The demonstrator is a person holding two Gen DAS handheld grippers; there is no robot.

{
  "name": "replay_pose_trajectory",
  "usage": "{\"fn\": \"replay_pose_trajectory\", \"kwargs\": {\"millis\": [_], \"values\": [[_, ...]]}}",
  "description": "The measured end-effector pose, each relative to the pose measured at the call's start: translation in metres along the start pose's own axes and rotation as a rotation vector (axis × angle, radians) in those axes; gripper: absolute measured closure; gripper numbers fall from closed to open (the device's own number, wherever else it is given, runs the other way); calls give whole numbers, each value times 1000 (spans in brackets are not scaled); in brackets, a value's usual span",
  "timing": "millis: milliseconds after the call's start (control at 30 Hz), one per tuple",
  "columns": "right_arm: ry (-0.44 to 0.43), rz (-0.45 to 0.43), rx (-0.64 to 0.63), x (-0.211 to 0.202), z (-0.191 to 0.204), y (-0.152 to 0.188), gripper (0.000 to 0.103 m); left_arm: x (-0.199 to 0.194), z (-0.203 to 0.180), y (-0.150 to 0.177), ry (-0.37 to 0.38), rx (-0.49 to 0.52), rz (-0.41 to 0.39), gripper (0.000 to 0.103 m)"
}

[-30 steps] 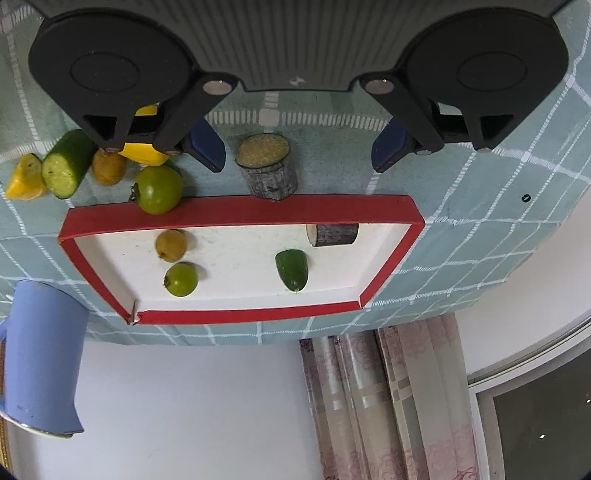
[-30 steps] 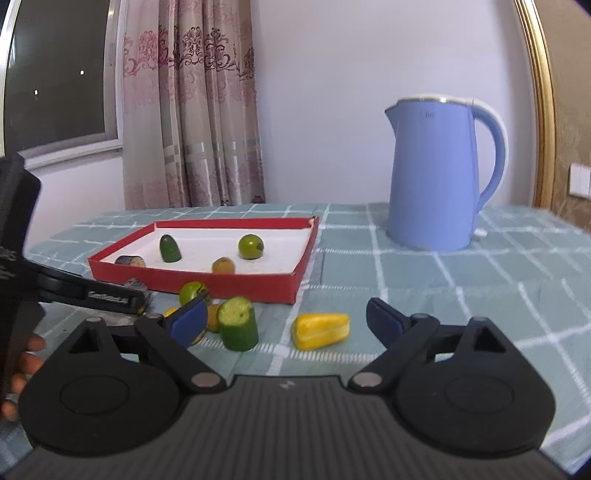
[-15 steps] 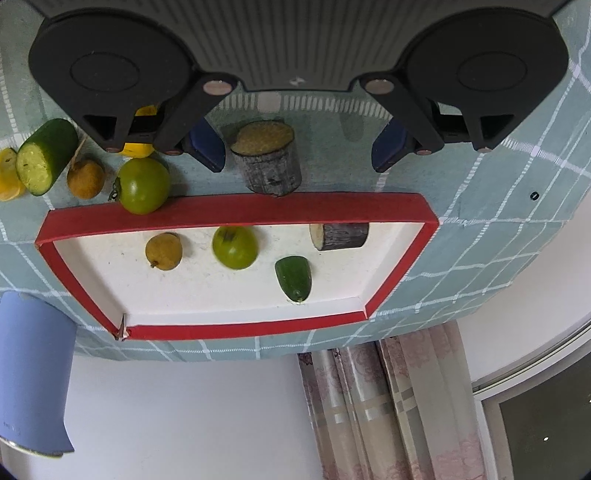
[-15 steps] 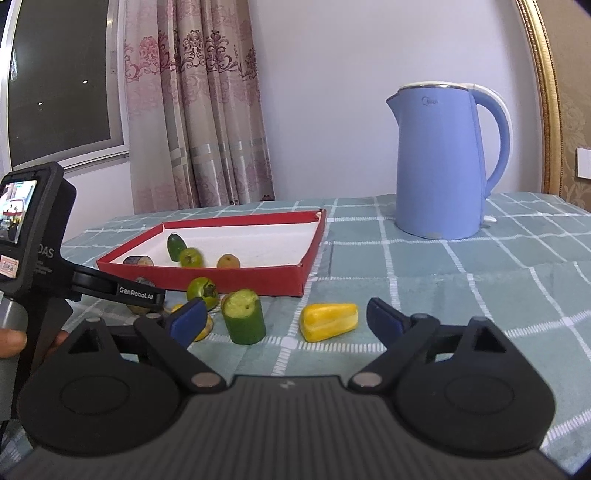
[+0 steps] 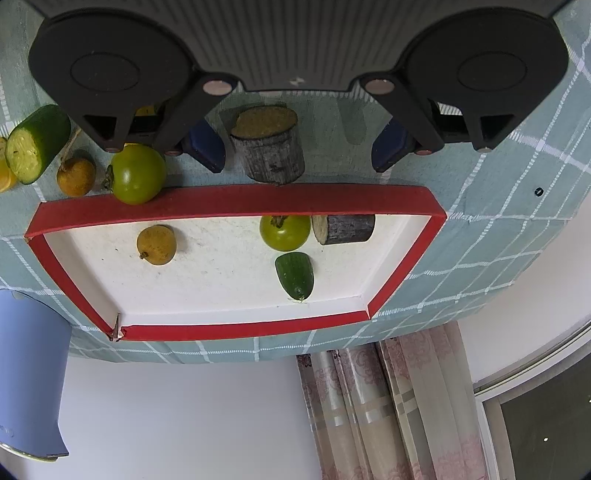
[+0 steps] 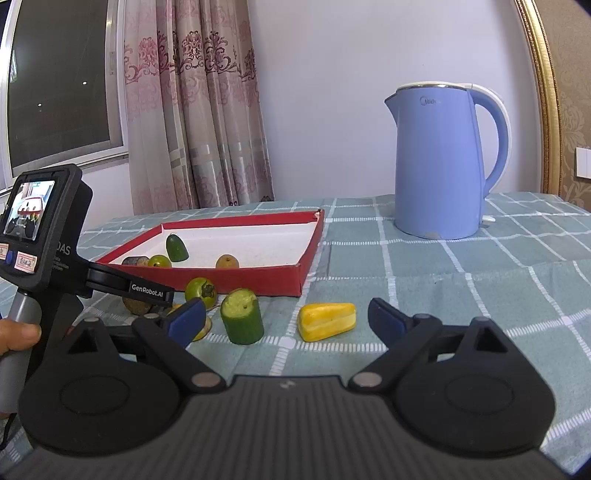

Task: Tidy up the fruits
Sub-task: 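Lower the left gripper onto a dark log-shaped piece and close it, then lift the log piece with the left gripper while the right gripper grasps a yellow pepper piece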

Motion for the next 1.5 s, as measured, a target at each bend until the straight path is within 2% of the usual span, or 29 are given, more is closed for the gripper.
{"fn": "replay_pose_trajectory", "kwargs": {"millis": [200,333,467,533,667,767,1033,1267,1500], "values": [[1,1,0,0,0,0,8,0,-5,-2,23,22,4,15],[0,1,0,0,0,0,8,2,-9,-3,-11,43,-5,3],[0,0,2,0,0,0,8,7,-1,-4,36,-12,20,4],[1,1,3,0,0,0,8,8,2,-3,72,-36,30,11],[1,1,1,0,0,0,8,4,4,-3,126,-49,30,46],[1,0,2,0,0,0,8,0,1,-2,149,-34,30,63],[1,2,1,0,0,0,7,-6,16,6,230,-68,44,64],[0,3,-5,0,2,1,6,-22,33,18,266,-75,19,64],[19,39,-55,4,5,1,8,-47,42,20,211,-21,-66,64]]}}
Point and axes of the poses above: each gripper's, at about its wrist camera, not at the fingertips, and x roughly the way its jaws point, z to its left, y to its underside, the point moved 3 cm from there along x, roughly the way its jaws point, and after that the axes turned 7 degrees about -y, right-handed, at the moved point
